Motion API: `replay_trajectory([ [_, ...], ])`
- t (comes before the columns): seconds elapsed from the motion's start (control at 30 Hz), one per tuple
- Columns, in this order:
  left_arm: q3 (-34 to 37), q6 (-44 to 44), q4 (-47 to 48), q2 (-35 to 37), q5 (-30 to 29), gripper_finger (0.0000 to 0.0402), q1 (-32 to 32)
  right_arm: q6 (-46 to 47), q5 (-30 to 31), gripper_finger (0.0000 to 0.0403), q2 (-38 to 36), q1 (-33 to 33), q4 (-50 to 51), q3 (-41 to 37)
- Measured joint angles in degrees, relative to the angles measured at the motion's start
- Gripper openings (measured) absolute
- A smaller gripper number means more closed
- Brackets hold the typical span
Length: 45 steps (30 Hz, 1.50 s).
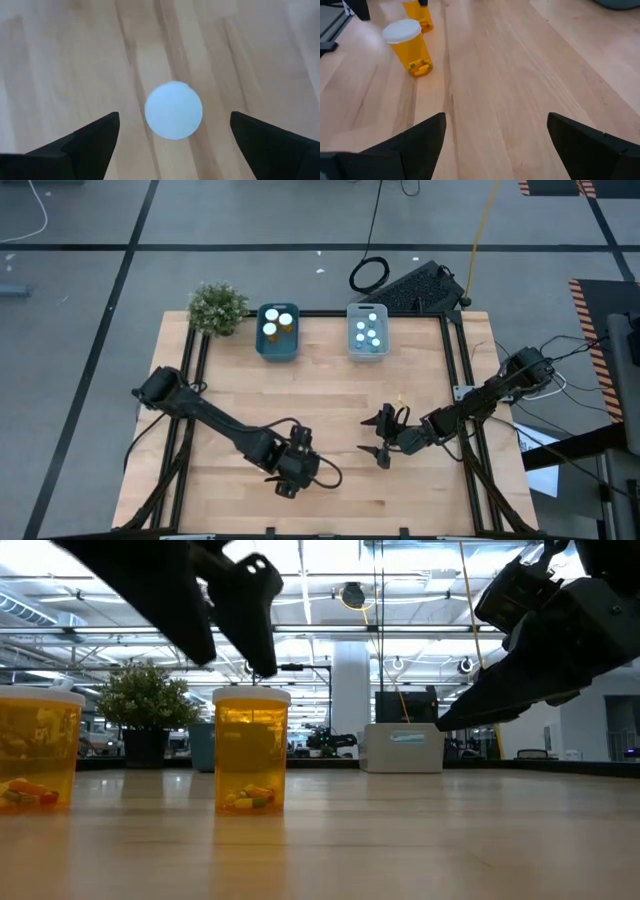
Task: Pick and place medicine bottles into bin by pill shape (circle, oval)
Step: Put the orange pill bottle into the green bin
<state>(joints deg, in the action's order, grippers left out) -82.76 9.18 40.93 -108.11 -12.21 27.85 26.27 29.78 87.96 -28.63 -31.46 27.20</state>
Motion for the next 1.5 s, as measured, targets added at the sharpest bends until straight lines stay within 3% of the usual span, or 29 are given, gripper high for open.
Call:
replay_trajectory([
  [0.47, 0.04, -1.60, -0.97, -5.21, 3.23, 0.0330, -2.48, 1.16, 0.09, 0.0341, 0.00, -0.76, 0.08, 0.00],
  [0.93, 0.04, -2.90, -2.03, -4.68, 3.26, 0.0222, -2.44, 1.55, 0.17, 0.0341, 0.00, -1.50, 0.06, 0.00],
  [1.17, 0.04, -4.25, 1.99, -0.36, 1.59, 0.0219, -3.41, 1.62, 0.31, 0.0341, 0.00, -1.50, 0.15, 0.00],
  [1.5, 0.04, -9.87, 8.70, 12.26, -4.81, 0.0227, -8.66, 4.36, 0.33, 0.0341, 0.00, -2.52, 1.48, 0.00],
])
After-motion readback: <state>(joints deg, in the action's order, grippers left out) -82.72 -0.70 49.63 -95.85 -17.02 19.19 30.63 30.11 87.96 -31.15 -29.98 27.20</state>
